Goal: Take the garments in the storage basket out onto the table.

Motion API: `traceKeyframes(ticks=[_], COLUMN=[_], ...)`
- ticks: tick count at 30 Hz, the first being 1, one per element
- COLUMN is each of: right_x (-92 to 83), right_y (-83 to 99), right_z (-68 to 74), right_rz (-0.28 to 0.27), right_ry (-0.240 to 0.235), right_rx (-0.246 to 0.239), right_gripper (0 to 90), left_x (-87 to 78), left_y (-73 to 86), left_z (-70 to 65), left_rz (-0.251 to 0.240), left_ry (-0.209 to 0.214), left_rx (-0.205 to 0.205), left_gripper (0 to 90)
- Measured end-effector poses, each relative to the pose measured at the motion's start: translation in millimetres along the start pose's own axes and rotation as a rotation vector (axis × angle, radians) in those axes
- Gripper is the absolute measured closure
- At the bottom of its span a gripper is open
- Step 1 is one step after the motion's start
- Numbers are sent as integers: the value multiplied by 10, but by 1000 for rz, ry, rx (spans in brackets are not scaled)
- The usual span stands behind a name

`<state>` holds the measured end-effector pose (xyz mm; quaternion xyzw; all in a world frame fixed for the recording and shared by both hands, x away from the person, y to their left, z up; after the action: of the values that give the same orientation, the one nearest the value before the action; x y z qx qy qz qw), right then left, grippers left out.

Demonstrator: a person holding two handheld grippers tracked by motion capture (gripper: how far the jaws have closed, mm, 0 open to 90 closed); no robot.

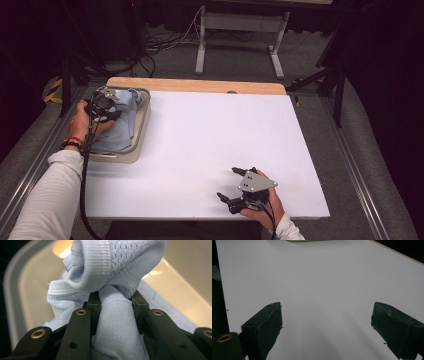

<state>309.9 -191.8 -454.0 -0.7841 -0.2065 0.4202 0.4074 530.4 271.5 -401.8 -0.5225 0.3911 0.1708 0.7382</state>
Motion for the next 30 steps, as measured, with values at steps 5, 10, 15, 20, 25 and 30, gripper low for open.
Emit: traceKeyframes(ticks=[5, 10, 15, 20, 25, 30], right_x=[-12, -44, -79, -101, -121, -131], right_y=[-10, -31, -41, -35, -29, -35], right_z=[0, -20, -42, -80, -102, -120], right_rz=[-3, -24, -40, -44, -47, -48], right_ry=[8, 20, 47, 84, 102, 117], right_rx=[-1, 13, 22, 38, 43, 45], right_gripper=[108, 111, 114, 112, 111, 110], left_x=[-143, -257, -345, -424, -501, -593], left_y=[8, 10, 9, 18, 26, 23], left_z=[21, 1, -26, -24, -12, -41], left_rz=[-90, -155, -195, -234, -277, -312], left_ry=[-1, 16, 27, 35, 51, 63], left_rx=[-28, -36, -42, -60, -83, -95], left_gripper=[692, 695, 696, 696, 697, 697])
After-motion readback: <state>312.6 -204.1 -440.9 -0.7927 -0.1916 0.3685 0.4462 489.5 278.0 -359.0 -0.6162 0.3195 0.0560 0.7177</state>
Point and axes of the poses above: each handheld gripper's, and its own axes: x roughly forward along the jaws, y roughly out of its underside, z roughly to its left, the point moved 1 cm from there along x, roughly forward along the jaws, and after that the axes turned 10 degrees about -x, right-handed, at the moved point
